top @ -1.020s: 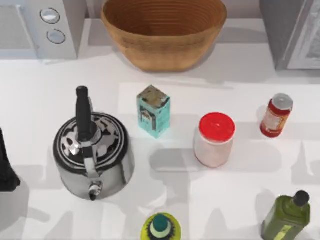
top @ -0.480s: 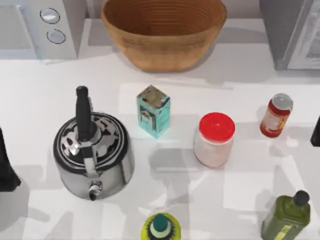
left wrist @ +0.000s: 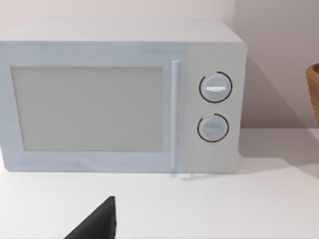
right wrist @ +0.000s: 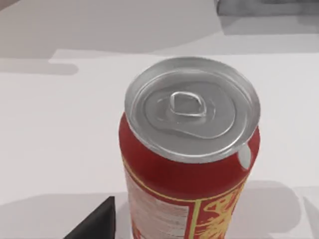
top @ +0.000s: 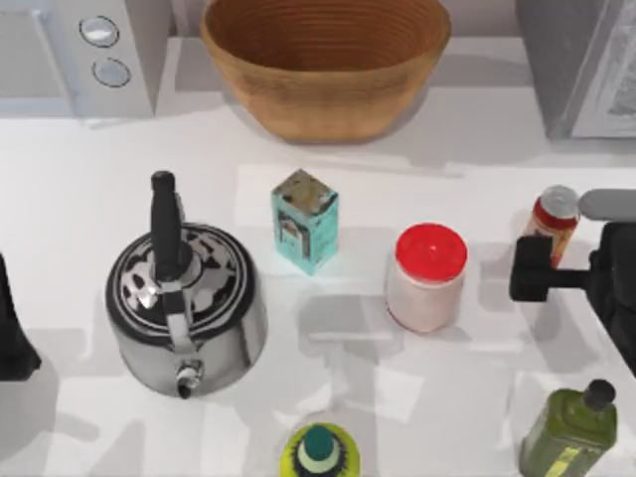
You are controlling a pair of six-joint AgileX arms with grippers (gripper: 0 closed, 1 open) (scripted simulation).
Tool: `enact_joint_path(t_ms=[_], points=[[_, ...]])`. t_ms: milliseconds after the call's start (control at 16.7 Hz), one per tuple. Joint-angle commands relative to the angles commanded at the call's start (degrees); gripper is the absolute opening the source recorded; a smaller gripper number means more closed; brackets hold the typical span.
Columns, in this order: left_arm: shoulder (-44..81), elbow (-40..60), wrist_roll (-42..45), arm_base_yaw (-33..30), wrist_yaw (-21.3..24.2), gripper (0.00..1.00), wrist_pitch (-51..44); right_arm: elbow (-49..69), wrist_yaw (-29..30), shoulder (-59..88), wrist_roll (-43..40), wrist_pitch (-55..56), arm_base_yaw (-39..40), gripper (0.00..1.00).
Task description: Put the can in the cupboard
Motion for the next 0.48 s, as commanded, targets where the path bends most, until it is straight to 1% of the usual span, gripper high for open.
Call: enact_joint_path(t_ms=[180, 480], points=[[0.00, 0.00, 0.00, 0.00, 0.00, 1.00, 0.00, 1.14, 0.71, 4.28, 0.83, 2.35, 2.64, 1.00], [0.00, 0.00, 0.00, 0.00, 0.00, 1.00, 0.00, 0.94, 0.64, 4.44, 0.83, 2.38, 2.64, 1.00]])
